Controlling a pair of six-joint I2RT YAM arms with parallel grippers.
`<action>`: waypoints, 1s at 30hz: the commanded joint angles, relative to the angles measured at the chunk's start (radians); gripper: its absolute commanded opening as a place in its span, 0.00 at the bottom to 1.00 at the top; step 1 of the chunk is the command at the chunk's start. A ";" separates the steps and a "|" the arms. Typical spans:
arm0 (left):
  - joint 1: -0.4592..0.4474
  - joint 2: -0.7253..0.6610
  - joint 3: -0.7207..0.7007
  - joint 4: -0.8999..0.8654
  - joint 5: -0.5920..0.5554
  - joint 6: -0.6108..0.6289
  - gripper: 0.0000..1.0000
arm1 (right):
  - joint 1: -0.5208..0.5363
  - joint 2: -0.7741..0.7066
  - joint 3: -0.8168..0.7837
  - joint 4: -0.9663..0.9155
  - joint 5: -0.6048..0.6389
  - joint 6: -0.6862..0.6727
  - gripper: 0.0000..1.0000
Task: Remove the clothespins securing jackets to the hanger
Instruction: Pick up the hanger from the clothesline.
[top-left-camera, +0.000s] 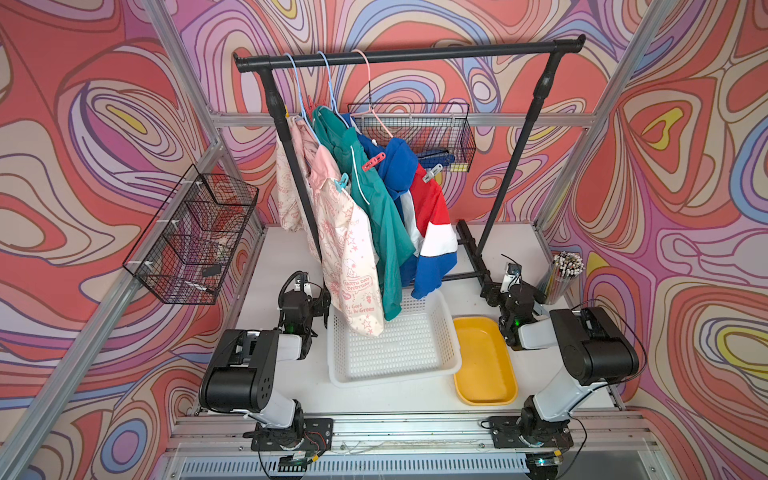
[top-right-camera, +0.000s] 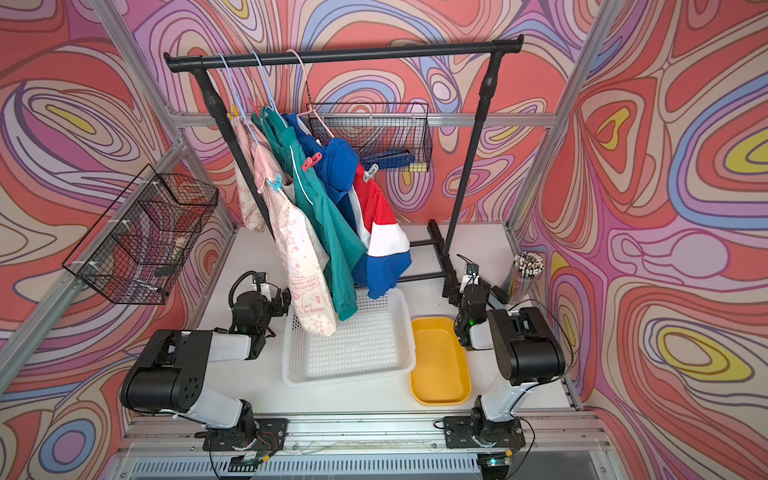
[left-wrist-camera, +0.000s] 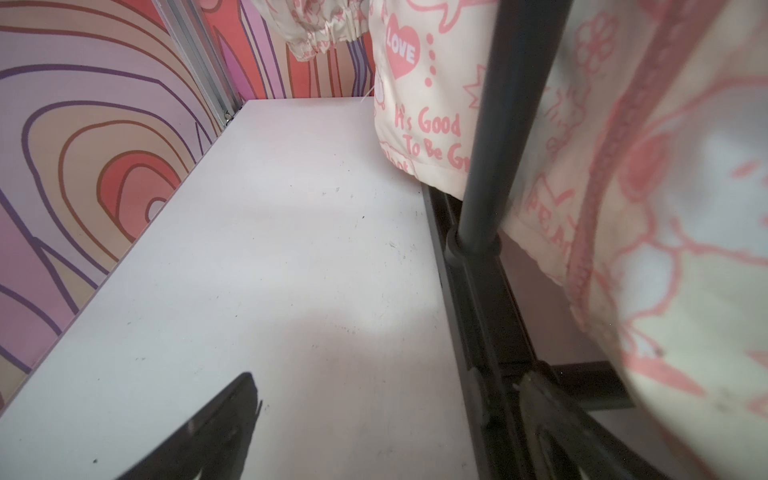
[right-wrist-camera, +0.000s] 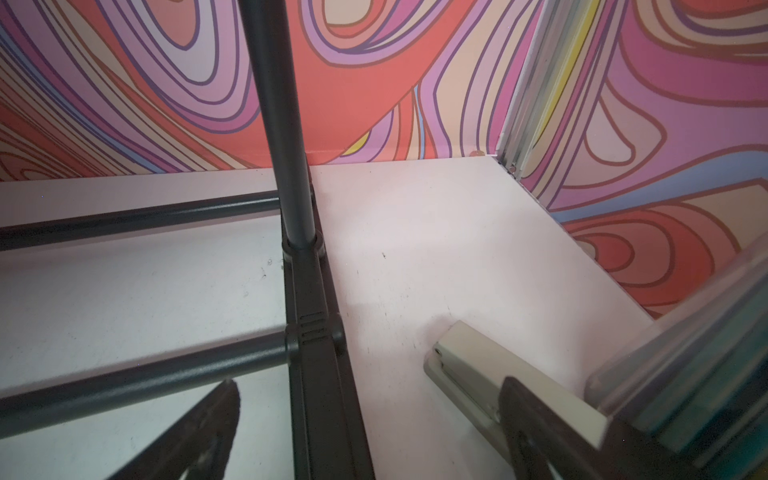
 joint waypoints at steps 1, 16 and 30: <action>0.009 -0.084 0.009 -0.063 -0.018 -0.014 1.00 | 0.009 -0.068 0.012 -0.062 0.093 0.019 0.98; 0.014 -0.753 0.408 -1.282 -0.306 -0.386 1.00 | 0.003 -0.401 0.433 -0.868 -0.127 0.646 0.98; -0.032 -0.823 1.051 -1.830 0.109 -0.431 1.00 | 0.118 -0.545 0.512 -1.059 -0.293 0.520 0.97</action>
